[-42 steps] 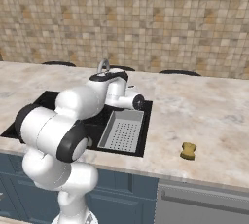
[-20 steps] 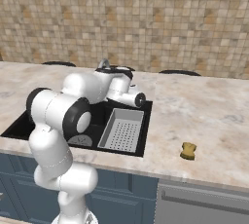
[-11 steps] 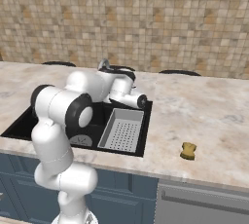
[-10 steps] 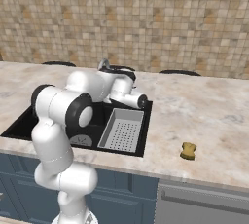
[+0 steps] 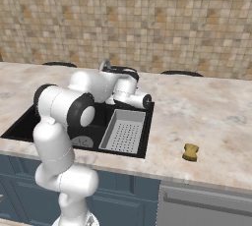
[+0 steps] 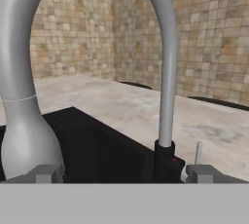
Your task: Soak the sponge with water for a few seconds and then drop it inside the sink.
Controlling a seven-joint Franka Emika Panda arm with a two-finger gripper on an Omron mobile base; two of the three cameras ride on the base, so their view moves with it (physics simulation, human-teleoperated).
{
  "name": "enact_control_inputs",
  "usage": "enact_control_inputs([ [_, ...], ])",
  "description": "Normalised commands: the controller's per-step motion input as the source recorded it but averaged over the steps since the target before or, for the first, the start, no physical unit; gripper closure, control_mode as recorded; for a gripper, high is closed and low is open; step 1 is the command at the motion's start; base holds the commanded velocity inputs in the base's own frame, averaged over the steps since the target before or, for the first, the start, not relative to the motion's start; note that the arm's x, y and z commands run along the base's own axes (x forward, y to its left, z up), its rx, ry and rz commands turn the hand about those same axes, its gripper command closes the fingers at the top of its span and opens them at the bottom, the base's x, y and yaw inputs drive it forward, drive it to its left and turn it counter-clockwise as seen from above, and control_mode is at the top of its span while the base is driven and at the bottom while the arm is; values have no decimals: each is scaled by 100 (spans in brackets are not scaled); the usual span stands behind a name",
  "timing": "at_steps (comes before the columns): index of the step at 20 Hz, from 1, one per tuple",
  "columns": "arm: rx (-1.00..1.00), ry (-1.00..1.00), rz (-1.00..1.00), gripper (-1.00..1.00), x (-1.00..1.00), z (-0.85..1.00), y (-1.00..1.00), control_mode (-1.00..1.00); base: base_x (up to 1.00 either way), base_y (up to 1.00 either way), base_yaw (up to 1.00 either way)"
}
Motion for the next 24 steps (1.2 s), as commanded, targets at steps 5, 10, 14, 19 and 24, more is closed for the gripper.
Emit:
enact_control_inputs([
  [5, 0, 2, 1, -100, 5, -5, 3, -100, 0, 0, 0],
  [10, 0, 0, 0, -100, 17, -21, 13, -100, 0, 0, 0],
  [14, 0, 0, 0, -100, 19, -18, 18, -100, 0, 0, 0],
  [19, 0, 0, 0, -100, 20, -3, 7, -100, 0, 0, 0],
  [24, 0, 0, 0, -100, 17, 0, 0, -100, 0, 0, 0],
])
